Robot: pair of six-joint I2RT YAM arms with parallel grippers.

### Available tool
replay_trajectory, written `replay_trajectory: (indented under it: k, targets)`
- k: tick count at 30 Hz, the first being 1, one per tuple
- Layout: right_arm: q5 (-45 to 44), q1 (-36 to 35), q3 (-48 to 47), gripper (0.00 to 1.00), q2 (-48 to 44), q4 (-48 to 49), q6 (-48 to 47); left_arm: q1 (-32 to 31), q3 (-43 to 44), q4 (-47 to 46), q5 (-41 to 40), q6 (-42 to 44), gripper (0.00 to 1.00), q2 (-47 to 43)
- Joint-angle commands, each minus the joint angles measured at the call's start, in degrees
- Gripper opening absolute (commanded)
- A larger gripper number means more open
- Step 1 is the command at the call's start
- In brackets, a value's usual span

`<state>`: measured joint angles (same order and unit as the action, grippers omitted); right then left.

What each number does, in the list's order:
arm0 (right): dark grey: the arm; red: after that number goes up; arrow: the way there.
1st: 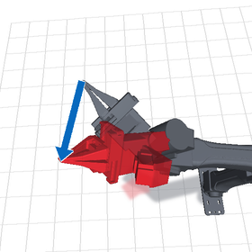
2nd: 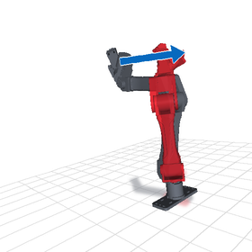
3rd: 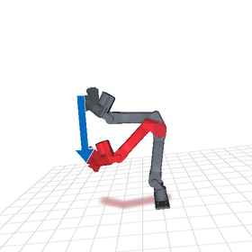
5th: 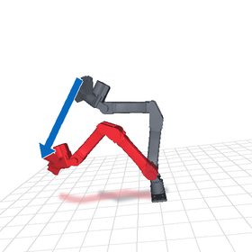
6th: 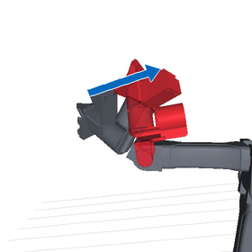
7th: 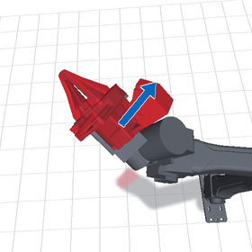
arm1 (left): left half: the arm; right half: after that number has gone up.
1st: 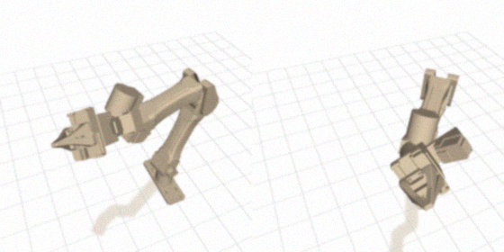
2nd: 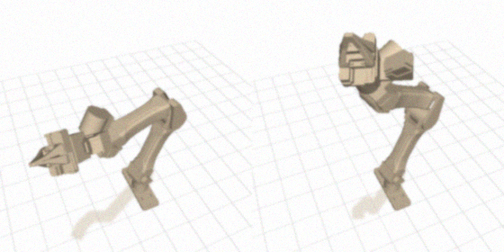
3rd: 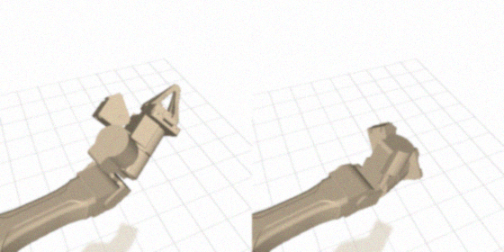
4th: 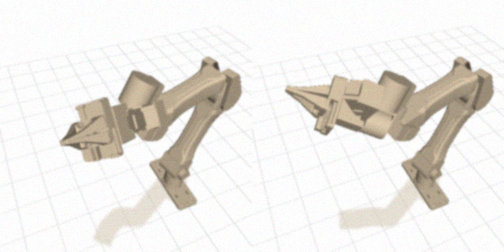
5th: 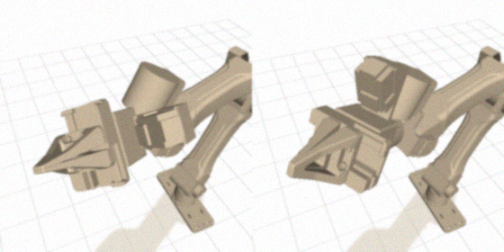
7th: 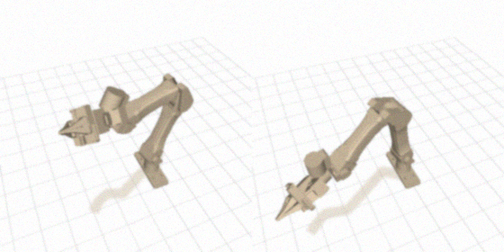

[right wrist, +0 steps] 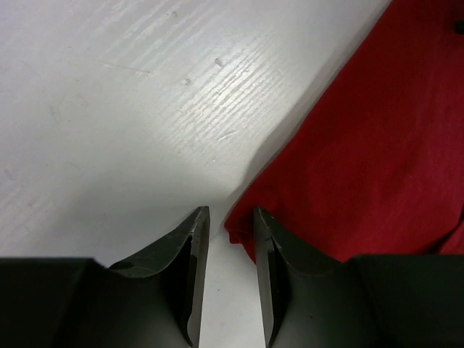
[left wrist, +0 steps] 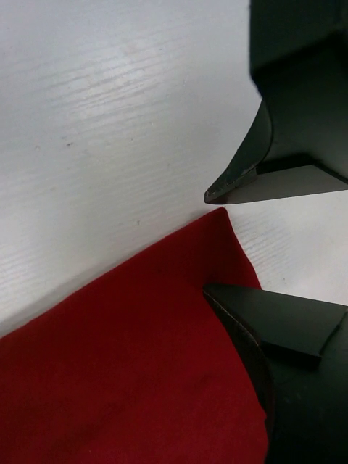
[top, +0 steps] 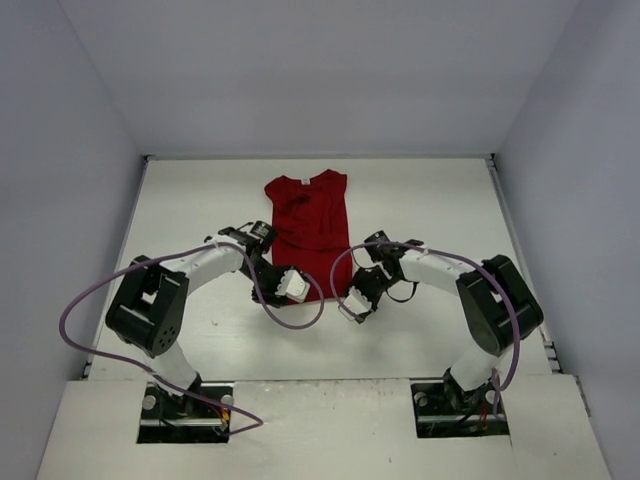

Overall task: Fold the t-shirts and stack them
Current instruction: Grab one side of the 2/3 rectangular tshirt with both arms

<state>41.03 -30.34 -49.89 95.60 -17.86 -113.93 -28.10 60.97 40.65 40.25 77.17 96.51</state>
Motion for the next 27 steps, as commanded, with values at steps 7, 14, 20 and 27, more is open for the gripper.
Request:
replay_trajectory:
  k: [7, 14, 20, 27]
  targets:
    - [0.5, 0.9, -1.2, 0.06, 2.3, -0.4, -4.4, 0.9, 4.3, 8.3, -0.6, 6.3, 0.54, 1.4]
    - [0.3, 0.9, 1.3, 0.0, 0.2, -0.4, -5.7, 2.3, 0.7, 10.9, 3.1, 15.7, 0.68, -2.7]
    - [1.2, 0.9, 1.2, 0.0, -1.1, -0.4, -3.6, 0.6, -0.8, 10.8, 2.9, 18.5, 0.65, -2.9]
    - [2.0, 1.0, 1.5, 0.0, -1.8, -0.6, -2.4, -0.5, 4.4, 10.6, 1.2, 19.6, 0.49, 0.9]
